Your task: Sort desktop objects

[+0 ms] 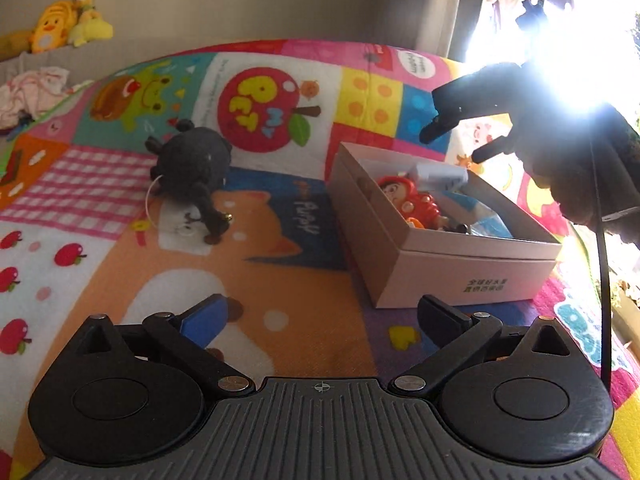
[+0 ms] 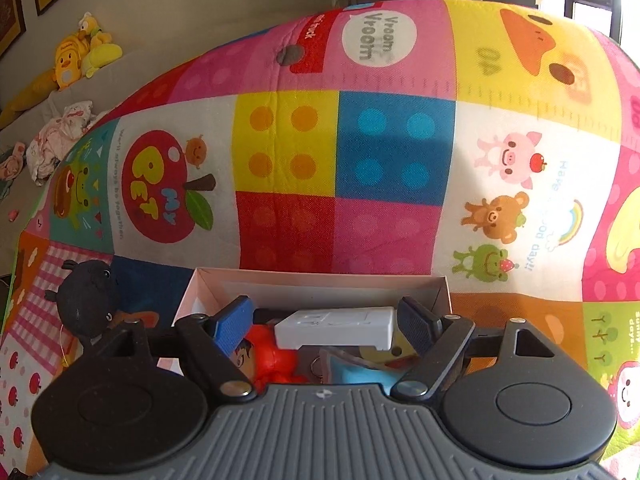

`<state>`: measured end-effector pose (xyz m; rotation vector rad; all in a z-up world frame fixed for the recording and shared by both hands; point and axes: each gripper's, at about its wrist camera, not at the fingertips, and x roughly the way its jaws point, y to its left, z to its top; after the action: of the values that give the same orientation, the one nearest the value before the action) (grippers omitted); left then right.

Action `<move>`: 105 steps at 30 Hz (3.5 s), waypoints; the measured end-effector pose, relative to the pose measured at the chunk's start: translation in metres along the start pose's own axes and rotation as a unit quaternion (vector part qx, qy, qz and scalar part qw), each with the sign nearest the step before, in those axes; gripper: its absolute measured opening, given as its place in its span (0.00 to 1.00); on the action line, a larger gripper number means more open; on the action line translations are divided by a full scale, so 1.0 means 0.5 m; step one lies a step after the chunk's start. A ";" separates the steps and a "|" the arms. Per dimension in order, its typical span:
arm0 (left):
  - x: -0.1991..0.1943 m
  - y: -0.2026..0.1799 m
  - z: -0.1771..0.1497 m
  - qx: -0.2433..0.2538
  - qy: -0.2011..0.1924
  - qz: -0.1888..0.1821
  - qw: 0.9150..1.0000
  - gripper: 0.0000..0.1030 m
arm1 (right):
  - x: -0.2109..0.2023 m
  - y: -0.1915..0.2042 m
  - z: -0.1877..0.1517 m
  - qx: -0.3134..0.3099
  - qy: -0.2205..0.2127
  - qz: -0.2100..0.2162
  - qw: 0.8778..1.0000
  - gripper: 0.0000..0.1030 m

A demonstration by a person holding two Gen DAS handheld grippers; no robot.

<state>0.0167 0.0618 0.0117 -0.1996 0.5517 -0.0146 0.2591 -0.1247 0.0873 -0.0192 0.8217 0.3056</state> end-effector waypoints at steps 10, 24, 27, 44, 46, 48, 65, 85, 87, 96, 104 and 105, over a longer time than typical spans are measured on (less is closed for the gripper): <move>0.006 0.017 -0.001 -0.025 0.013 -0.004 1.000 1.00 | 0.020 0.113 0.019 -0.038 -0.002 0.015 0.999 0.79; 0.022 0.030 -0.007 -0.048 0.036 -0.012 0.998 1.00 | 0.166 0.493 0.016 -0.128 0.115 0.139 0.975 0.98; 0.021 0.037 -0.007 -0.059 0.035 -0.019 0.997 1.00 | 0.196 0.499 0.015 -0.120 0.120 0.133 0.977 0.80; 0.020 0.041 -0.004 -0.072 0.032 -0.030 0.996 1.00 | -0.281 0.061 -0.179 -0.074 0.056 0.215 0.972 0.68; 0.021 0.046 -0.001 -0.082 0.029 -0.028 0.996 1.00 | -0.288 0.023 -0.233 -0.059 0.065 0.212 0.973 0.68; 0.022 0.049 0.006 -0.094 0.027 -0.027 0.995 1.00 | -0.274 -0.003 -0.285 -0.042 0.081 0.201 0.975 0.68; 0.126 -0.075 0.131 0.047 0.026 0.045 0.998 1.00 | -0.165 -0.158 -0.223 0.013 -0.085 -0.035 0.996 0.80; -0.018 -0.053 0.060 0.169 0.045 0.075 0.982 1.00 | -0.228 -0.134 -0.356 -0.060 -0.023 0.004 0.998 0.89; -0.046 -0.042 0.047 0.154 0.046 0.070 0.985 1.00 | -0.249 -0.119 -0.377 -0.077 -0.027 0.013 0.997 0.89; -0.128 -0.030 0.035 0.128 0.045 -0.026 0.990 1.00 | -0.354 -0.132 -0.399 -0.102 -0.063 0.081 0.990 0.94; -0.066 -0.082 -0.031 0.180 0.092 -0.010 0.979 1.00 | -0.269 -0.098 -0.422 -0.138 0.010 0.048 0.989 0.95; -0.057 -0.081 -0.029 0.178 0.094 -0.013 0.979 1.00 | -0.262 -0.096 -0.420 -0.139 0.012 0.050 0.989 0.95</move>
<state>-0.0135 0.0214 0.0219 0.1462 0.7242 -0.1590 0.0382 -0.2331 0.0337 -0.2443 0.8007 0.5147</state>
